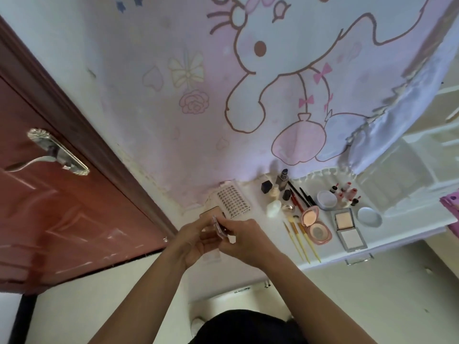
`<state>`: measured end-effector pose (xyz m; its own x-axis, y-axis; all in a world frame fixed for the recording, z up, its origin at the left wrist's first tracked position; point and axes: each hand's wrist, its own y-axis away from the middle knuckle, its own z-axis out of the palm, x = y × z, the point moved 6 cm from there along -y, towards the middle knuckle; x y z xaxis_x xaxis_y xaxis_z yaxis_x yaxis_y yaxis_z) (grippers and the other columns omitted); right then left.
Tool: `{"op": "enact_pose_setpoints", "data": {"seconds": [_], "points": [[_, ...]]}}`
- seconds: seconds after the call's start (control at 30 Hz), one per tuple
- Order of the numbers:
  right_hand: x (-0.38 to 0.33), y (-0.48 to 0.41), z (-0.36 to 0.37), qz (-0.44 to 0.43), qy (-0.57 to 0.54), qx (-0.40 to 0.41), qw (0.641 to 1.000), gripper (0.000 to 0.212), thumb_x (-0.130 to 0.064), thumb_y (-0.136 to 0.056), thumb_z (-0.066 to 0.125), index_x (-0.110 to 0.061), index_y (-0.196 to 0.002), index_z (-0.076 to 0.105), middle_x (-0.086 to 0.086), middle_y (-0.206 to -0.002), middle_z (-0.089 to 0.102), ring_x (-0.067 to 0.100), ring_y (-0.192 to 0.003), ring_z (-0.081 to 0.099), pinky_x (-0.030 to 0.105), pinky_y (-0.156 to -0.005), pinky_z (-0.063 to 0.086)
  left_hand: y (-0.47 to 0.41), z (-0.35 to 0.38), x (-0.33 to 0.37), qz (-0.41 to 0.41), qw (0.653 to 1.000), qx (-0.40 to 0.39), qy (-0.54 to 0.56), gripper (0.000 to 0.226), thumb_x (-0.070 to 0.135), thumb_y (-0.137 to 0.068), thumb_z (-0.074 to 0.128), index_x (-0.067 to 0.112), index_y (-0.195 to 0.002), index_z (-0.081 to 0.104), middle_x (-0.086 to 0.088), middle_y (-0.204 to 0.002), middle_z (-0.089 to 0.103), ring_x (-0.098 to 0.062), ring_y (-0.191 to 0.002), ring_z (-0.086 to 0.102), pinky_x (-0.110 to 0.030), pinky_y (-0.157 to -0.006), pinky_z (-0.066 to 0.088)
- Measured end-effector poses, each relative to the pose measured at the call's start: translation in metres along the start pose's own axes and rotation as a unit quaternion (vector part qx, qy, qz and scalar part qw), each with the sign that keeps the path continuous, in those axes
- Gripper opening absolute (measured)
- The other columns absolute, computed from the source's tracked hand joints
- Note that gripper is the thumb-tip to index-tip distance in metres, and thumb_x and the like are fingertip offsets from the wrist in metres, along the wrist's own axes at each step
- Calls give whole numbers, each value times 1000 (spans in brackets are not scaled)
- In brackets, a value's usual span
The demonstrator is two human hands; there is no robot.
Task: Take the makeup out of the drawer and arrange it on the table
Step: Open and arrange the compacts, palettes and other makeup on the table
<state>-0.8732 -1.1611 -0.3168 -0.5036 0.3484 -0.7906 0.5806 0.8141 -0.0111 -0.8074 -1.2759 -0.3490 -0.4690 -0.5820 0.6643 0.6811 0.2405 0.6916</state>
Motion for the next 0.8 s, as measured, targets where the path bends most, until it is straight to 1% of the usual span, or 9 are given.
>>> {"op": "enact_pose_setpoints", "data": {"seconds": [0.1, 0.2, 0.37, 0.43, 0.5, 0.57, 0.63, 0.7, 0.8], "points": [[-8, -10, 13, 12, -9, 7, 1000, 48, -24, -81, 61, -34, -128, 62, -7, -93, 74, 13, -82, 70, 33, -78, 59, 0, -13, 6, -8, 1000, -15, 15, 28, 12, -83, 60, 1, -107, 71, -30, -104, 70, -34, -88, 69, -38, -79, 58], [-15, -15, 24, 32, -11, 7, 999, 46, -28, -80, 59, -34, -126, 64, -6, -93, 74, 14, -85, 71, 36, -79, 59, 0, -27, 10, -20, 999, -26, 9, 25, 10, -82, 56, 2, -100, 71, -32, -103, 68, -36, -89, 68, -41, -84, 57], [-18, -17, 35, 55, -72, -8, 996, 42, -31, -82, 63, -35, -123, 67, -11, -104, 74, 4, -99, 69, 30, -94, 56, -5, -42, 15, -32, 999, -28, -20, 32, 10, -80, 55, -4, -107, 65, -35, -109, 66, -40, -92, 67, -46, -93, 56], [-16, -19, 30, 56, -68, 27, 996, 32, -37, -91, 63, -36, -123, 67, -13, -102, 75, 3, -96, 70, 28, -90, 57, -6, -39, 20, -23, 999, -42, -19, 37, 11, -82, 61, -4, -115, 65, -32, -110, 68, -41, -101, 67, -47, -96, 54], [-7, -19, 17, 77, -90, 95, 988, 25, -36, -99, 59, -33, -121, 69, -11, -96, 75, 5, -91, 70, 32, -86, 58, -7, -35, 26, -5, 999, -53, 3, 40, 15, -86, 70, 0, -121, 62, -26, -109, 69, -40, -99, 67, -47, -94, 55], [9, -18, 1, 129, -206, 145, 959, 22, -25, -100, 58, -27, -121, 66, -4, -100, 76, 14, -95, 72, 39, -88, 59, -7, -29, 32, 33, 997, -75, 15, 40, 14, -89, 70, 1, -126, 61, -24, -108, 68, -34, -96, 66, -46, -92, 57], [20, -17, -9, 173, -352, 150, 908, 21, -20, -103, 55, -21, -124, 59, 6, -105, 76, 22, -101, 72, 37, -90, 59, -6, -20, 40, 89, 992, -90, -11, 35, 6, -92, 65, 4, -127, 63, -22, -111, 68, -27, -95, 66, -41, -88, 58], [23, -18, -21, 187, -407, 145, 882, 20, -20, -104, 52, -19, -123, 58, 8, -103, 76, 23, -98, 71, 34, -87, 59, -3, -9, 49, 147, 983, -81, -69, 32, 2, -92, 62, 7, -123, 67, -20, -114, 69, -22, -93, 65, -33, -83, 57], [28, -19, -35, 187, -453, 142, 860, 22, -19, -104, 52, -18, -123, 64, 8, -102, 74, 18, -91, 69, 28, -79, 56, 3, 10, 58, 198, 971, -73, -112, 32, 2, -89, 66, 9, -120, 70, -15, -113, 72, -19, -92, 64, -30, -83, 57]]}}
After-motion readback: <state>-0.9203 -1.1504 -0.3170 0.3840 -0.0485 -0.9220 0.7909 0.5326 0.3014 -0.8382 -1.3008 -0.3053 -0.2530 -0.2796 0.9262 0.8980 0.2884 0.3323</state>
